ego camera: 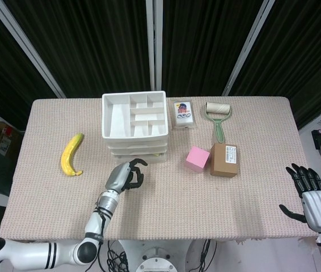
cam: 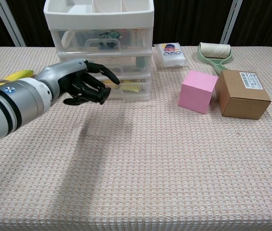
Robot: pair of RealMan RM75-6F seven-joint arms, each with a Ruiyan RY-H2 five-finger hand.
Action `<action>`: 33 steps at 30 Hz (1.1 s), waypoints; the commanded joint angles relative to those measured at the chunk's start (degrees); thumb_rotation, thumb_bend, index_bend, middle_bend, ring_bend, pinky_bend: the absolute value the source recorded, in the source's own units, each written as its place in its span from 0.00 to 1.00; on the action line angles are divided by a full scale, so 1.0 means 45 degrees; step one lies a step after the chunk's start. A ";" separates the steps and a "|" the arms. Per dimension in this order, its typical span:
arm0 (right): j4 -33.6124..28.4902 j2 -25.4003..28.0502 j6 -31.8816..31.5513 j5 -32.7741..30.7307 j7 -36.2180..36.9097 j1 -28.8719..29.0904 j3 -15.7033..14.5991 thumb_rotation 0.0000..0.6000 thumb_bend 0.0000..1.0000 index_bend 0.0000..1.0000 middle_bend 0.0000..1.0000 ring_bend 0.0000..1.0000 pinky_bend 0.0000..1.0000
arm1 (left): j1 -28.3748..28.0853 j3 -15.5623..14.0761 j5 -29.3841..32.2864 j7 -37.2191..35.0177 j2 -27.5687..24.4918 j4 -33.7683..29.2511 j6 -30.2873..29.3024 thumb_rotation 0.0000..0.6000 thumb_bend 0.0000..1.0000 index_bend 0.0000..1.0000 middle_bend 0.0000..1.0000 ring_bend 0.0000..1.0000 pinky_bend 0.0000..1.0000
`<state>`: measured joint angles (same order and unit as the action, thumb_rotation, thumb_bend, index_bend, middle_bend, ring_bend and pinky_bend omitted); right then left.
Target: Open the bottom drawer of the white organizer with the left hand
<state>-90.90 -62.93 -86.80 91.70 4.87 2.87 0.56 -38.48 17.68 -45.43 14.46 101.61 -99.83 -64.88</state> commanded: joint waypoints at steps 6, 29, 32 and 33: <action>0.0031 0.0019 -0.0020 -0.0073 0.0051 -0.0042 0.0004 1.00 0.08 0.00 0.00 0.00 0.00 | -0.0898 -0.0358 -0.0717 0.1873 0.0827 0.1955 -0.0660 1.00 0.50 0.32 0.70 0.89 1.00; 0.0322 -0.0097 0.0038 -0.0187 0.0352 -0.0098 -0.0022 1.00 0.08 0.00 0.00 0.00 0.00 | -0.1105 -0.0766 -0.0954 0.3808 0.1397 0.3306 -0.0851 1.00 0.50 0.28 0.70 0.89 1.00; 0.0349 -0.0111 0.0072 -0.0209 0.0374 -0.0093 -0.0025 1.00 0.08 0.00 0.00 0.00 0.00 | -0.1150 -0.0925 -0.1066 0.4282 0.1445 0.3485 -0.0946 1.00 0.50 0.27 0.70 0.89 1.00; 0.0357 -0.0118 0.0084 -0.0217 0.0375 -0.0089 -0.0021 1.00 0.08 0.00 0.00 0.00 0.00 | -0.1172 -0.0975 -0.1140 0.4451 0.1473 0.3577 -0.0995 1.00 0.50 0.27 0.70 0.89 1.00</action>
<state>-89.30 -63.46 -86.43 90.73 6.55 2.46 0.46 -43.58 13.70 -50.17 33.74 108.07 -84.25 -69.07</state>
